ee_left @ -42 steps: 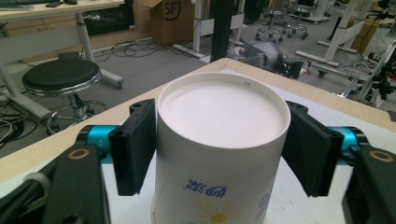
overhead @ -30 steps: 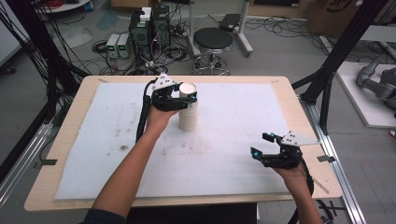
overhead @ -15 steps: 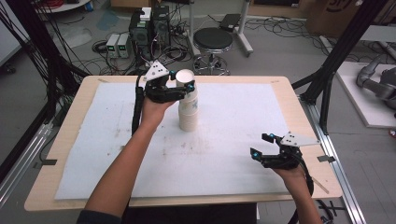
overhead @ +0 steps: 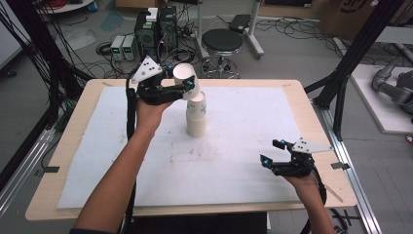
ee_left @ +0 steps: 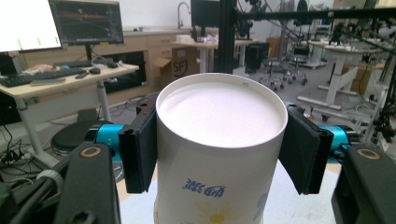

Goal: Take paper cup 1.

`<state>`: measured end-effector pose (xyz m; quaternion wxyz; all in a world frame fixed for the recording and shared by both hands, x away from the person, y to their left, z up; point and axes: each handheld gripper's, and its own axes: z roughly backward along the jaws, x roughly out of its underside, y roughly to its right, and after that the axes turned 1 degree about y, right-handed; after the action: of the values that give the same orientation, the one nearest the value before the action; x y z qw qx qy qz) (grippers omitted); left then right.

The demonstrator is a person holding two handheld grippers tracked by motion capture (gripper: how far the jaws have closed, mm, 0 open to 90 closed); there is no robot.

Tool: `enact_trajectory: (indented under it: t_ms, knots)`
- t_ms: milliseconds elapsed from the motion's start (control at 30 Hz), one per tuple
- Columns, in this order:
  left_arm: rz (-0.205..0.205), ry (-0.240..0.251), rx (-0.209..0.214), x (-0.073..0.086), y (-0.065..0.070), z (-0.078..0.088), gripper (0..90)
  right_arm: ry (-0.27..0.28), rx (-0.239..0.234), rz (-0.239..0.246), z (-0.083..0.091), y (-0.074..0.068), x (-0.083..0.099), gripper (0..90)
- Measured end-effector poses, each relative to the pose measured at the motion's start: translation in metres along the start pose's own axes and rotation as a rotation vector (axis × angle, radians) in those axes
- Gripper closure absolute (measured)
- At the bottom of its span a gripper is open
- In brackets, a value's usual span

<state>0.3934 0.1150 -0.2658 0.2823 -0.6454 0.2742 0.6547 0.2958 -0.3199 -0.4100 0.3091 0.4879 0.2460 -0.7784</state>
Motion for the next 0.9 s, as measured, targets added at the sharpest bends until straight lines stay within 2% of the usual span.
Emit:
enact_trajectory:
  t_ms: [200,467,600,633,667,767,900]
  knots:
    - [-0.024,0.003,0.015,0.001,0.006,0.024,36.1,0.000,-0.010,0.002,-0.003,-0.002,-0.001,19.5]
    - [-0.014,0.001,0.010,0.012,0.010,0.062,36.5,-0.009,-0.024,0.018,-0.010,-0.005,-0.004,19.5]
    - [-0.004,-0.020,0.029,0.027,0.013,0.076,36.5,-0.016,-0.034,0.027,-0.013,-0.006,-0.004,19.5]
    - [0.008,-0.033,0.046,0.038,0.015,0.081,36.5,-0.024,-0.037,0.028,-0.015,-0.007,-0.005,19.5]
    - [0.008,-0.033,0.046,0.038,0.015,0.081,36.5,-0.026,-0.044,0.024,-0.015,-0.008,-0.005,19.5]
    - [-0.006,-0.081,0.053,0.056,0.019,0.084,36.4,-0.029,-0.063,0.036,-0.018,-0.009,-0.005,19.5]
    - [0.026,-0.098,0.063,0.073,0.023,0.088,36.5,-0.034,-0.079,0.044,-0.020,-0.012,-0.006,19.5]
